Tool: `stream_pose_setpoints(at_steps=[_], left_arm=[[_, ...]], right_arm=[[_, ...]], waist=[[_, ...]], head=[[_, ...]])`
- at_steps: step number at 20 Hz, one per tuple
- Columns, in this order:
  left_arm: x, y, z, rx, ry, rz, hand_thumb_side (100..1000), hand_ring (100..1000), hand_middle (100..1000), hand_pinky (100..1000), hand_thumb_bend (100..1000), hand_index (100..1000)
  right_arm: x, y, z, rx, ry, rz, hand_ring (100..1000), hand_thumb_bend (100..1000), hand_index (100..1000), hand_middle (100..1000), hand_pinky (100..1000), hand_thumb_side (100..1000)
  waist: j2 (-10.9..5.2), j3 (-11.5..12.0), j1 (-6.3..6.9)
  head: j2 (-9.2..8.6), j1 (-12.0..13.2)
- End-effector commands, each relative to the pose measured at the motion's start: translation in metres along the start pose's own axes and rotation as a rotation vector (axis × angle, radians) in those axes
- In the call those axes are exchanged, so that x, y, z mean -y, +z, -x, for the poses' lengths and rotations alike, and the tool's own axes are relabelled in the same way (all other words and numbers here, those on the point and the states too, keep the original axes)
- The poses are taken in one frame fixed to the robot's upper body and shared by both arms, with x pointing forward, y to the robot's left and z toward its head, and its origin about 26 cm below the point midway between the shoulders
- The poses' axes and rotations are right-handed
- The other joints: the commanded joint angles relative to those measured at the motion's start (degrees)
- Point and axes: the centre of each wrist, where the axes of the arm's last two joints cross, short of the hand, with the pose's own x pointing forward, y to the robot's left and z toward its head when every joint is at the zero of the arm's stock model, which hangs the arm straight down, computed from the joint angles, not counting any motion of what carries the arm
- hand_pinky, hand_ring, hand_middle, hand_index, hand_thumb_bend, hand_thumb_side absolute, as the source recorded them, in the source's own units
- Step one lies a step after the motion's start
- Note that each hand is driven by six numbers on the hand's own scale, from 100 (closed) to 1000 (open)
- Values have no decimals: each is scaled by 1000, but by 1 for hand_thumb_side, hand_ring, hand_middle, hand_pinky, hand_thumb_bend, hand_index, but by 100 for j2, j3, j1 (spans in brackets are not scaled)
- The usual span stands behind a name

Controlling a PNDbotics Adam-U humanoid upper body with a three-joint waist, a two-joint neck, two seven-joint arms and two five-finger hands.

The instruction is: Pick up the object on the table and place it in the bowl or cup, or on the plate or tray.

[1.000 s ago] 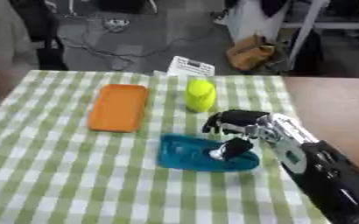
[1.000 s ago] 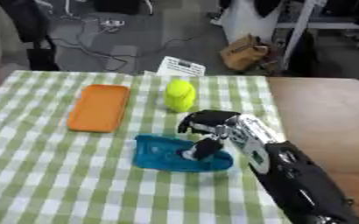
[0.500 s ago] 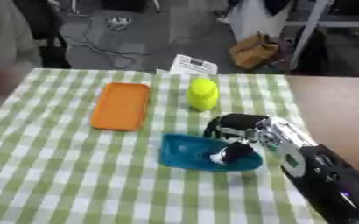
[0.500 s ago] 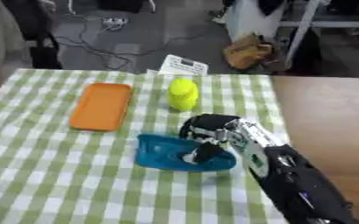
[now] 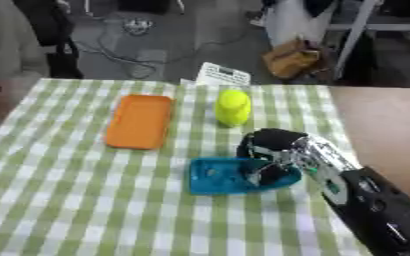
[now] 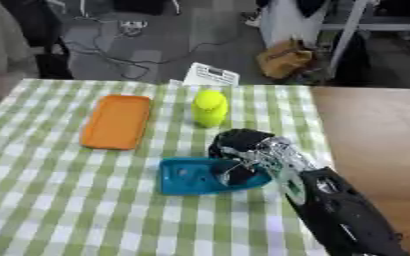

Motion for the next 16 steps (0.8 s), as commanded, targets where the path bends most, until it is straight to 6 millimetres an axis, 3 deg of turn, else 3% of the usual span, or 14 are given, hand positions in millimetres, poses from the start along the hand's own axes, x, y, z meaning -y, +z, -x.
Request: stream_pose_setpoints(at_steps=[1, 5, 11, 16], left_arm=[[-2, -9, -8, 32, -17, 16, 864, 692, 731, 687, 198, 815], [-2, -9, -8, 33, -16, 15, 864, 692, 731, 686, 198, 815], [-2, -9, -8, 34, -17, 15, 863, 692, 731, 686, 197, 815], [-2, -10, -8, 37, -16, 16, 861, 693, 732, 686, 196, 815]], right_arm=[[8, 1, 1, -15, 39, 42, 509, 100, 640, 514, 354, 100], [5, 1, 2, -25, 46, 59, 474, 100, 594, 477, 296, 100], [6, 3, 3, -27, 59, 95, 470, 100, 583, 469, 291, 100], [21, 8, 6, -37, 85, 165, 466, 100, 577, 460, 289, 100]], waist=[[36, 5, 108], [40, 4, 113], [42, 0, 121], [26, 18, 124]], head=[[-59, 25], [-72, 41], [-71, 57], [-60, 62]])
